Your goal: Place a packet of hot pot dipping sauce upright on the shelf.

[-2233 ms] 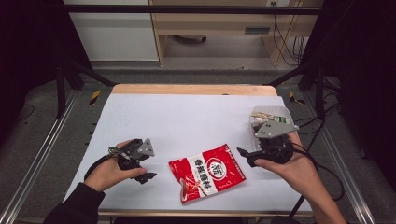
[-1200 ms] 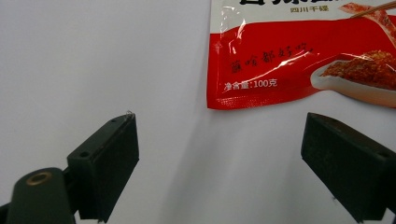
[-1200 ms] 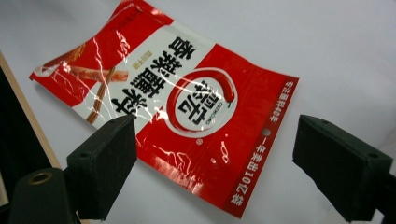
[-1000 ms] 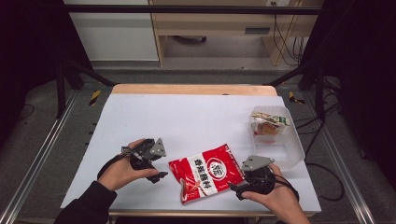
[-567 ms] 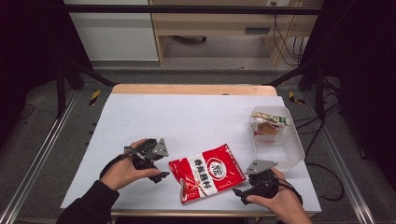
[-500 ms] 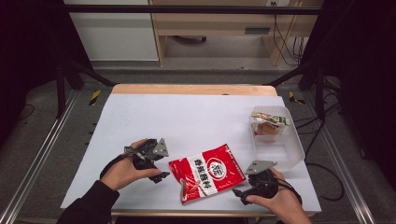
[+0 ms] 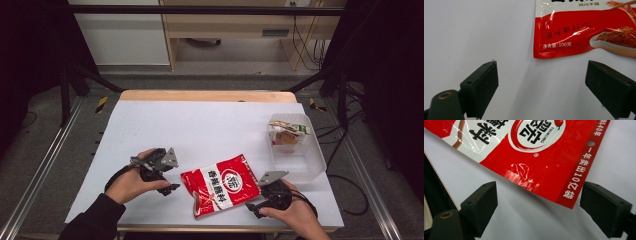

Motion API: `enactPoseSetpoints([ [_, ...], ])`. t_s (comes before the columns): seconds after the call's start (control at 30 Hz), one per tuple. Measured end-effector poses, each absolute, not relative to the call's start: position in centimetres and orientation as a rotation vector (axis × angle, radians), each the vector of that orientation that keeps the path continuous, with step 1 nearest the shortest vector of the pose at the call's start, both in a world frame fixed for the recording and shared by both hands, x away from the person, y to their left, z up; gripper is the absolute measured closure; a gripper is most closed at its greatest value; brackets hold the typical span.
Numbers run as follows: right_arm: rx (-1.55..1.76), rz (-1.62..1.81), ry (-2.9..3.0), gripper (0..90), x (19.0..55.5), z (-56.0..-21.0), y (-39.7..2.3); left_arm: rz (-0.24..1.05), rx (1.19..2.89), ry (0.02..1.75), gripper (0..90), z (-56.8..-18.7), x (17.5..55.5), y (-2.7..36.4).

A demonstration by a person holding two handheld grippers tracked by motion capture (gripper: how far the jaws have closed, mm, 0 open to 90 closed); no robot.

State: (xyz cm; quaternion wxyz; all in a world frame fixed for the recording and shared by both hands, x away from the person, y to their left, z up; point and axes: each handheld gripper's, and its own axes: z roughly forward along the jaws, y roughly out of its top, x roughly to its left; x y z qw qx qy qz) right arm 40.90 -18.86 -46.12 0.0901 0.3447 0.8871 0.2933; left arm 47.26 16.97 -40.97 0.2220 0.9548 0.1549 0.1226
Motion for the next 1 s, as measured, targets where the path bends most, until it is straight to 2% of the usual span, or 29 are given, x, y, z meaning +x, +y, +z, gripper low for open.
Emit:
enactPoseSetpoints([
  [0.07,1.029,0.873,2.642,15.7,40.9,-46.2,-18.8,0.339,2.637,0.43,11.4,-41.0,47.3,17.0],
  [0.23,1.031,0.947,2.618,25.2,41.2,-45.6,-18.6,0.342,2.635,0.435,11.5,-40.9,47.3,17.1],
  [0.33,1.033,0.966,2.615,26.2,41.3,-45.3,-18.4,0.342,2.634,0.435,11.5,-40.9,47.3,17.1],
  [0.47,1.021,0.991,2.604,32.9,41.7,-44.6,-17.9,0.341,2.636,0.431,11.6,-40.8,47.3,17.0],
  [0.5,1.02,1.013,2.601,39.0,41.9,-44.1,-17.8,0.343,2.635,0.43,11.6,-40.8,47.3,17.0],
  [0.53,1.02,1.013,2.601,39.0,41.9,-44.1,-17.8,0.343,2.635,0.43,11.6,-40.8,47.3,17.0],
  [0.57,1.02,1.0,2.595,47.2,42.2,-43.7,-17.7,0.344,2.631,0.431,11.6,-40.7,47.3,17.0],
  [0.67,1.034,0.994,2.589,57.7,42.4,-43.2,-17.7,0.347,2.629,0.431,11.6,-40.7,47.4,17.0],
  [0.77,1.029,0.992,2.59,63.3,42.6,-42.9,-17.6,0.342,2.628,0.432,11.6,-40.6,47.4,17.0],
  [0.8,1.014,0.995,2.583,71.0,42.6,-42.6,-17.5,0.341,2.627,0.433,11.6,-40.6,47.4,17.1],
  [0.87,1.009,1.003,2.579,73.5,42.7,-42.4,-17.4,0.343,2.625,0.435,11.6,-40.6,47.4,17.1],
  [0.9,1.009,0.995,2.577,78.3,42.8,-42.1,-17.2,0.348,2.625,0.438,11.7,-40.5,47.4,17.1],
  [0.93,1.009,0.995,2.577,78.3,42.8,-42.1,-17.2,0.348,2.625,0.438,11.7,-40.5,47.4,17.1],
  [1.0,0.988,0.98,2.57,84.6,43.1,-41.7,-16.8,0.342,2.625,0.438,11.7,-40.4,47.5,17.2],
])
